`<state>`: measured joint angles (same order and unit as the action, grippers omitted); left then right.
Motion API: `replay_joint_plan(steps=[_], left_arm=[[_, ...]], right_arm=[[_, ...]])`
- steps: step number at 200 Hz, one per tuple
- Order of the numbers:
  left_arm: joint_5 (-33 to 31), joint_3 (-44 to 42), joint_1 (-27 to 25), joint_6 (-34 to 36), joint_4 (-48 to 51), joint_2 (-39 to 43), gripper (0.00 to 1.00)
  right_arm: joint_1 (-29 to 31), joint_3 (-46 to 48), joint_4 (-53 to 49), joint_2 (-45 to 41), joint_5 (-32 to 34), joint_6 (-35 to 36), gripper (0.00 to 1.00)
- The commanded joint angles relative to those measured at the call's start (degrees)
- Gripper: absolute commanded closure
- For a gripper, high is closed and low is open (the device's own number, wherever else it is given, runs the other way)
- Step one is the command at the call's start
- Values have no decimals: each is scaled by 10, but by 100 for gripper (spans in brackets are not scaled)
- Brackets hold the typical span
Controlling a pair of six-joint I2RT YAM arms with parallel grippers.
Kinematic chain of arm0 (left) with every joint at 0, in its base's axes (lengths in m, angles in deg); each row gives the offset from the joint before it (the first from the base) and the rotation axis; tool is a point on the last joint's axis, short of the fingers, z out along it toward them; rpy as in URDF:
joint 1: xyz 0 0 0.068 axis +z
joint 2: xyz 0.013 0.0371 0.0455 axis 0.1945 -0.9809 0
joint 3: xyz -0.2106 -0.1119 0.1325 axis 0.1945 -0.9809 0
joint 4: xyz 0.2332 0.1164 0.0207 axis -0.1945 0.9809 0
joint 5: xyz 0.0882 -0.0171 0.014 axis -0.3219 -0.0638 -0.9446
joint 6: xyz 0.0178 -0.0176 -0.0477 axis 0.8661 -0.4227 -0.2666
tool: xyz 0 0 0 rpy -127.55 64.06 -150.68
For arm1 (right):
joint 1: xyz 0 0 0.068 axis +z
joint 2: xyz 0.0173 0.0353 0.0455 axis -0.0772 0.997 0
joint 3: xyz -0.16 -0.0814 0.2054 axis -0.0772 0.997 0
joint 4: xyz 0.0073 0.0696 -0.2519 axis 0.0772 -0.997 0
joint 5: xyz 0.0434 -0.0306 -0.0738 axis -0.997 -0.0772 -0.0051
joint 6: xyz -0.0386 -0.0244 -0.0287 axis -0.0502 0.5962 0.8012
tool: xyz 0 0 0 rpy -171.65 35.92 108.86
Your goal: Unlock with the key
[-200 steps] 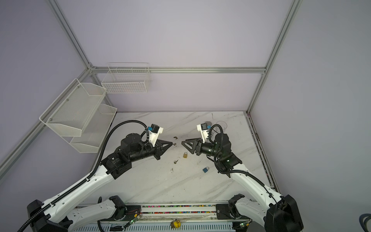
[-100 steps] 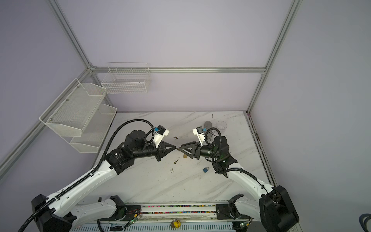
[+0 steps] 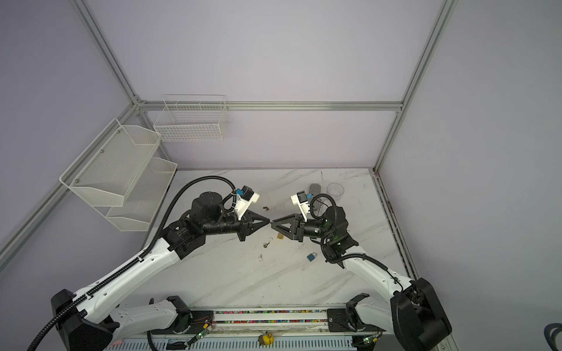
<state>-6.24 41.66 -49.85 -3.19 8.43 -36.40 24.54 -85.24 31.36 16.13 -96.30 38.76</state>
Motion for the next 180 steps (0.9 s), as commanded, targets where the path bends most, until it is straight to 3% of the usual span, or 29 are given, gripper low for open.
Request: replay_joint_plan(steps=[1,62,128,180], left_arm=[[19,64,4,13,-7,1,100],[8,61,5,15,-4,5,100],[5,64,8,18,4,5,100],[6,75,8,14,5,0,100]], right_arm=[[1,-1,34,7,-16,-2,75],[1,-1,32,6,-14,0,80],[1,-2,32,4,-9,3,100],[1,-9,13,-5,6,-3,100]])
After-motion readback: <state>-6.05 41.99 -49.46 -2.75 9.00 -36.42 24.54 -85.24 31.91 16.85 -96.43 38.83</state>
